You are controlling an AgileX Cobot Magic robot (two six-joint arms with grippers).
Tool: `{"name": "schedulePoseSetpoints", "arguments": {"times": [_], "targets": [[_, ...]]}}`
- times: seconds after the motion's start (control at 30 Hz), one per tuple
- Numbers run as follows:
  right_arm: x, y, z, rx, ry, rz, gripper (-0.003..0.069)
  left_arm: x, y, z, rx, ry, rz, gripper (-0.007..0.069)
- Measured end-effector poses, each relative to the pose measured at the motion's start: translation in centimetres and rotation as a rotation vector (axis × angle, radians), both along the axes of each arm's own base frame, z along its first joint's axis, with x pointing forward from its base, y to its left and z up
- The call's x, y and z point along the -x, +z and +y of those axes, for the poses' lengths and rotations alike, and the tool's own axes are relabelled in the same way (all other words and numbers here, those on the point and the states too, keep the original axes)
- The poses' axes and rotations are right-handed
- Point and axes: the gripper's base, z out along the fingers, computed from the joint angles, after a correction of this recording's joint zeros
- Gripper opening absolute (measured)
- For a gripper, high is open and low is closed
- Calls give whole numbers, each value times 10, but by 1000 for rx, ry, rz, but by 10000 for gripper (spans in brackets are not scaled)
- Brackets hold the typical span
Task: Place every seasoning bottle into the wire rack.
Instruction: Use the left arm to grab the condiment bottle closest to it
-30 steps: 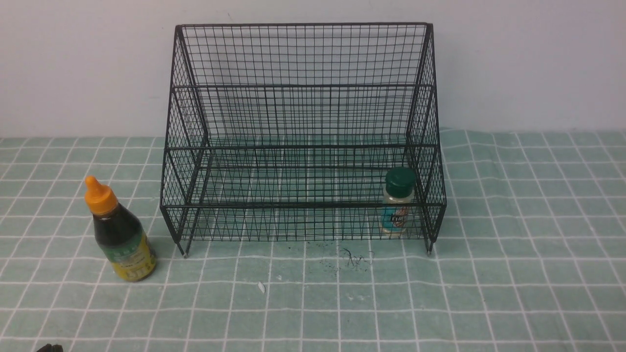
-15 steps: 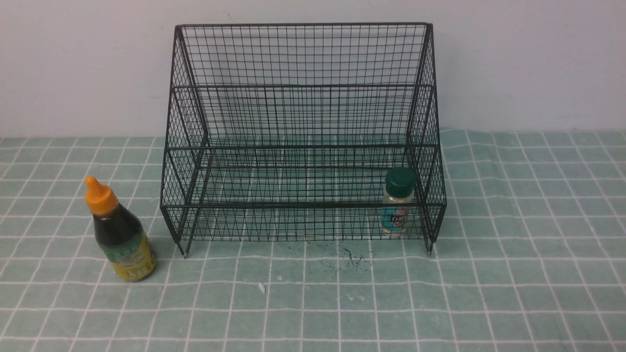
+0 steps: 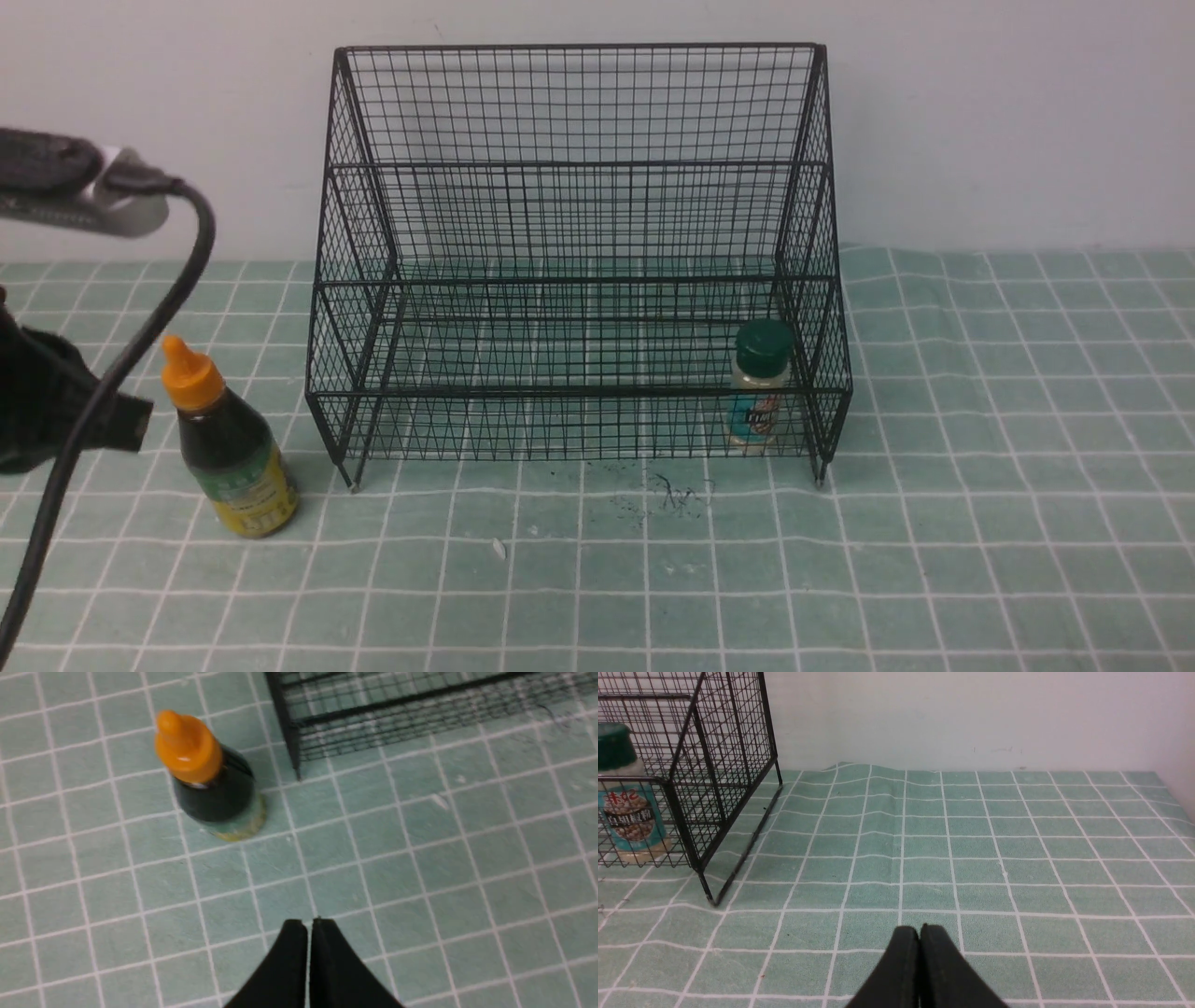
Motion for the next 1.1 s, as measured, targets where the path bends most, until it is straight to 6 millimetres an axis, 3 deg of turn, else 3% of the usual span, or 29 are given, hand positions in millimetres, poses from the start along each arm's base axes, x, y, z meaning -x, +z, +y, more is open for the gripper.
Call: {"name": "schedulePoseSetpoints", "arguments": {"times": [0.27,0.5,0.6,0.73,0.9,0.97,1.1], "targets": [[0,0,0,0,0,0,-13,-47,-12,3,-9,118,36,23],[0,0,0,0,0,0,-13,-77,-31,8,-83,133,1,316],[0,0,0,0,0,0,-13,-93,-45,7,-95,130,0,523],[0,0,0,0,0,0,-13,-109,-64,7,-116,124,25,635],[0,0,0,0,0,0,-13,-122,-86,7,-110,149,85,622],[0,0,0,0,0,0,-13,-125,-94,6,-106,163,108,572],[0,0,0,0,0,0,-13,-128,-105,6,-108,173,158,398]]}}
